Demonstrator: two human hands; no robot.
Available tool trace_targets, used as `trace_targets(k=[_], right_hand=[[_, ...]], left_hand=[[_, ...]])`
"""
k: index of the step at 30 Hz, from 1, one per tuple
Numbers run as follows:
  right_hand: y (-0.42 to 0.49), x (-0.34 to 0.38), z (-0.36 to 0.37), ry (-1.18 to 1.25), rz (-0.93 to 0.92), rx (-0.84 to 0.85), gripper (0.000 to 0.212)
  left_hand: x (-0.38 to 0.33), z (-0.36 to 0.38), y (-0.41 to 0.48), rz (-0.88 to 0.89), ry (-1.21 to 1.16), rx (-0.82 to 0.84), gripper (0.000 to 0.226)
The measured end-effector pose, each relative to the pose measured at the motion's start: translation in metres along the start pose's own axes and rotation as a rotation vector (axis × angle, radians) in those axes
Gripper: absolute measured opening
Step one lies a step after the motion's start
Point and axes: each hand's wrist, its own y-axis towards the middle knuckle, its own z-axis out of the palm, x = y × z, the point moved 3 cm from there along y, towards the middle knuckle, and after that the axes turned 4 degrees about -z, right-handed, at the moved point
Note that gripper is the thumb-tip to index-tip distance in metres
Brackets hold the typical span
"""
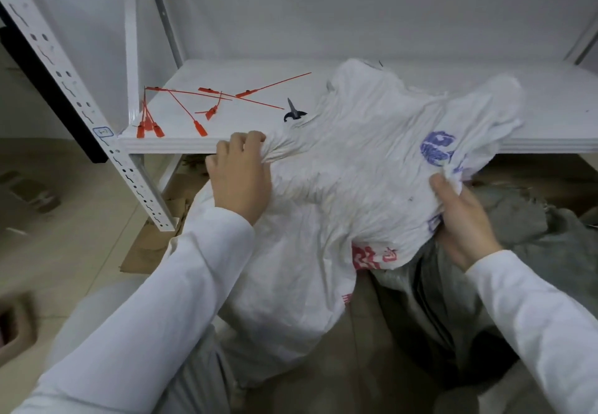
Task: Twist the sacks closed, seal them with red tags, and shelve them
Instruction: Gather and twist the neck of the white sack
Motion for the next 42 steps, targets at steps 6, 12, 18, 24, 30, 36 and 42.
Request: trace_targets(k=[6, 12, 18, 24, 30, 36, 42], right_hand=[[-0.017, -0.016, 0.006, -0.046, 0.154, 0.262, 0.055], [-0.015, -0.007, 0.008, -0.154, 0.021, 0.155, 0.057], [0.005, 0.038, -0.007, -0.219, -0.193, -0.068, 0.045], [0.002, 0.076, 0.030, -0.148, -0.337, -0.062, 0.041], [-0.005, 0.044, 0.073, 0.144, -0.158, 0.266, 0.067], [-0.018, 0.022, 0.081, 0.370, 0.041, 0.551, 0.073], [-0.024, 0.002, 0.064, 0.014, -0.066, 0.247, 0.045]], left_hand=[[-0.018, 0.013, -0.005, -0.183, -0.470, 0.279, 0.045], [-0.011, 0.022, -0.001, -0.213, -0.436, 0.341, 0.023], [0.019, -0.005, 0.028, -0.280, -0.545, 0.038, 0.041], [0.044, -0.009, 0.036, -0.403, -0.706, 0.094, 0.037], [0.024, -0.009, 0.015, -0.350, -0.640, 0.079, 0.042], [-0.001, -0.020, 0.008, -0.103, -0.384, -0.117, 0.040], [-0.030, 0.005, -0.014, 0.016, 0.102, 0.208, 0.066]])
